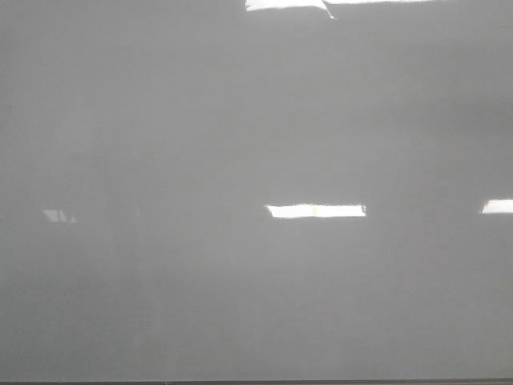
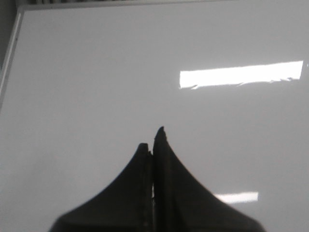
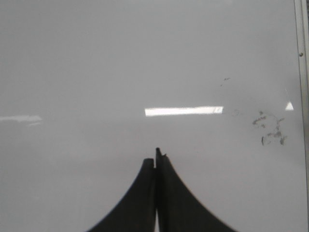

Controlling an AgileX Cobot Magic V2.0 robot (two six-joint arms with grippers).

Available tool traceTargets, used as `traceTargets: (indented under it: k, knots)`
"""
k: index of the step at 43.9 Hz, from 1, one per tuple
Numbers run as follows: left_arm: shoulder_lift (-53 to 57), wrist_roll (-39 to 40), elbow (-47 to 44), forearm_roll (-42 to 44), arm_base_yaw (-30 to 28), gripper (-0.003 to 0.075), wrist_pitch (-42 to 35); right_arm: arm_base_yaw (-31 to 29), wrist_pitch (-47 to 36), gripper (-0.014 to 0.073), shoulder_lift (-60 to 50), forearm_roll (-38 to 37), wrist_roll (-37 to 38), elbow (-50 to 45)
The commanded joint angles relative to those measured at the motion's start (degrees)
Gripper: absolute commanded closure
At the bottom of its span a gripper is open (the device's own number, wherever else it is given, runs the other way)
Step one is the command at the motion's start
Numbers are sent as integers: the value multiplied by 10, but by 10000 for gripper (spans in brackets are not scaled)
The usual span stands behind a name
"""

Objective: Write number 6 on whiteboard

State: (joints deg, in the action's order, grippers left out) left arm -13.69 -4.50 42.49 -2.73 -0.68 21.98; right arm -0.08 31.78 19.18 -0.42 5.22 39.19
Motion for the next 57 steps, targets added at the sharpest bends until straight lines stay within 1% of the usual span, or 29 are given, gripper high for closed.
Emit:
traceTargets:
  k: [1,4,10,19,22,30,33,37,40,42,44,46,48,50,53,56,57]
  knots:
    - [-59,2,47,-1,3,741,6,-2,23,662,52,0,-4,60]
    - [-89,2,50,-1,3,741,8,-2,41,662,76,0,-4,75]
    - [-132,2,47,-1,3,741,15,-2,39,662,107,0,-4,77]
    - [-186,2,37,-24,3,741,80,-2,17,662,151,-1,-5,48]
    - [-204,2,37,-24,3,741,84,-2,11,662,169,-1,-5,35]
    - [-251,2,37,-38,3,741,93,0,1,653,206,4,-44,13]
    - [-269,2,37,-42,3,740,97,2,3,609,211,10,-58,12]
    - [-293,2,37,-42,3,732,98,2,3,454,213,15,-62,12]
    - [-313,2,37,-42,3,683,98,2,4,258,213,21,-62,12]
    - [-323,2,37,-42,3,628,95,2,6,123,213,24,-62,12]
    - [-332,2,37,-42,3,579,87,2,10,35,213,28,-62,13]
    - [-344,0,37,-42,3,484,77,2,13,-22,213,34,-62,14]
    - [-352,0,37,-42,3,419,66,2,16,-51,213,36,-62,17]
    - [-364,0,37,-42,3,333,55,2,15,-54,213,37,-62,19]
    - [-382,0,39,-42,3,251,42,2,13,-52,213,36,-62,19]
    - [-403,0,41,-42,3,216,35,2,12,-51,214,36,-62,19]
    - [-411,0,43,-42,3,216,33,2,12,-51,214,36,-62,19]
